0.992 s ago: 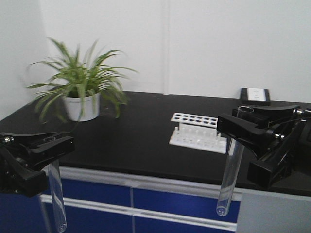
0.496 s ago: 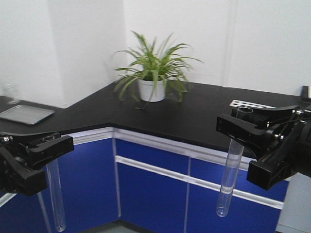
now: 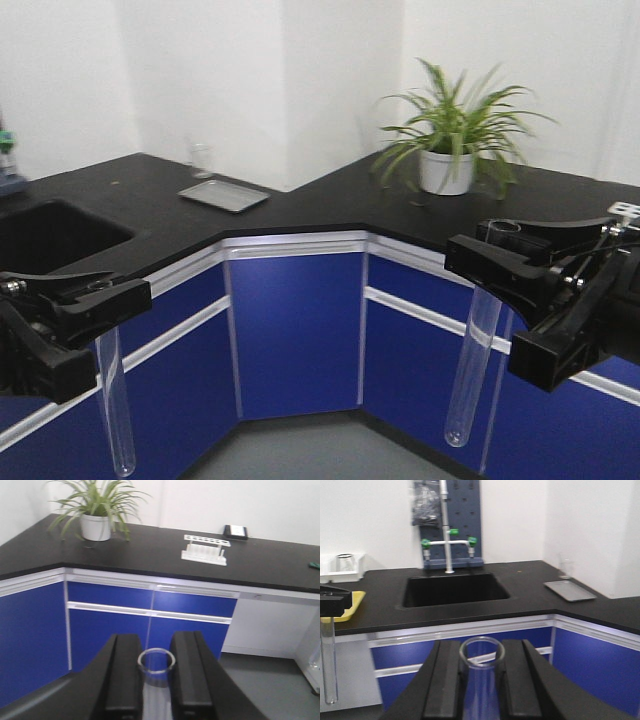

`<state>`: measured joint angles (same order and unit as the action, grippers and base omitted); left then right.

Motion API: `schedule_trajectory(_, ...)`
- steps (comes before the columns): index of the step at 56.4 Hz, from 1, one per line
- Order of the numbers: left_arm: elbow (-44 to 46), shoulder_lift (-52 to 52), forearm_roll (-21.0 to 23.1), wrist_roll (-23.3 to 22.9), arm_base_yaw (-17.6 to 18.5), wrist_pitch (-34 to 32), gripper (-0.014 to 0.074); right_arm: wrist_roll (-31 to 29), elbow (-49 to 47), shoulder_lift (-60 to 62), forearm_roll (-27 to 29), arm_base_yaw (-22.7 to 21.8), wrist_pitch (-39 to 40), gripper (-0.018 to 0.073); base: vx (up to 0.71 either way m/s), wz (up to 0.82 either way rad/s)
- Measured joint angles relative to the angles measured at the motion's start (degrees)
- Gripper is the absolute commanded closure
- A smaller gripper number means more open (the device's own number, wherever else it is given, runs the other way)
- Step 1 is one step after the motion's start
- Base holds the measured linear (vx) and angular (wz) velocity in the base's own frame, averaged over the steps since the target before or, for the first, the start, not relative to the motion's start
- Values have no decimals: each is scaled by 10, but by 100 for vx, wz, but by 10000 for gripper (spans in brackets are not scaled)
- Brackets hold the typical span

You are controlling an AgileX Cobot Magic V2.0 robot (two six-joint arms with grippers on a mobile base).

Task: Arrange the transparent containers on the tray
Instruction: 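Hold both tubes upright while the base drives to the yellow tray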

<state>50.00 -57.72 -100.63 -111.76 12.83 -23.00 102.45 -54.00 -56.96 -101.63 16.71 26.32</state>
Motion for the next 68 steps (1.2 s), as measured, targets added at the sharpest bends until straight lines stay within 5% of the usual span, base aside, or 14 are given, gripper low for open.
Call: schedule_trajectory(68,0,0,0,0,0,0,596,0,0,1,0,0,0,571,-2,53)
